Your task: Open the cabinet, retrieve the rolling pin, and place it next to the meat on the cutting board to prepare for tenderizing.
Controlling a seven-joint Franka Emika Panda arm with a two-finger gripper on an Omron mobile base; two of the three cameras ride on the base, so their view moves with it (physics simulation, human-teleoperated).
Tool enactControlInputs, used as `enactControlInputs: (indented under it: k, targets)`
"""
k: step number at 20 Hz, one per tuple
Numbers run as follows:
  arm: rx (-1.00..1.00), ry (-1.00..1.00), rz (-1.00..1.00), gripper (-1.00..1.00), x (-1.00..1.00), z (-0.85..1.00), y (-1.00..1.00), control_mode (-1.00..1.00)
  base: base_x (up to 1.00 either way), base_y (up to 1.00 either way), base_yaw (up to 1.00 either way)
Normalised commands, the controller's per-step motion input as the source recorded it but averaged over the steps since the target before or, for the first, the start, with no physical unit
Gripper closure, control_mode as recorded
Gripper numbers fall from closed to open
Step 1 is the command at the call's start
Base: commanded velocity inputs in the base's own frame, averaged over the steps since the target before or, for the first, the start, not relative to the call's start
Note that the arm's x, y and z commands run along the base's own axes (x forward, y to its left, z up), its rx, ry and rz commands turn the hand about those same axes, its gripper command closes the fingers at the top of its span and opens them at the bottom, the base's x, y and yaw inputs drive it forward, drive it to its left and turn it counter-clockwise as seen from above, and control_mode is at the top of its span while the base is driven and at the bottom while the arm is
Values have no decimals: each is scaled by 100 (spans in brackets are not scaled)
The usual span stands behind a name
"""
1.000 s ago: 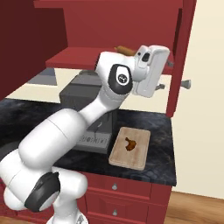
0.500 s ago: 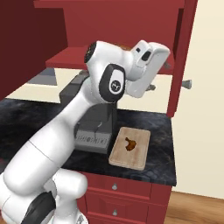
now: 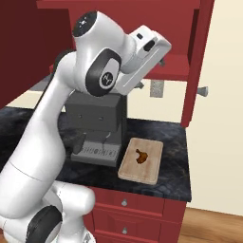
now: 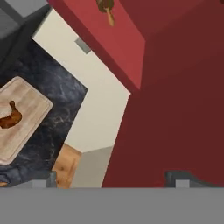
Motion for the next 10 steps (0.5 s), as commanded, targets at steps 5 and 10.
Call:
enactControlInputs:
  k: [5, 10]
  targets:
    - [22, 0, 14, -100, -27, -7, 64, -100, 0, 0, 0]
    - [17, -2, 13, -100, -5, -24, 56, -100, 0, 0, 0]
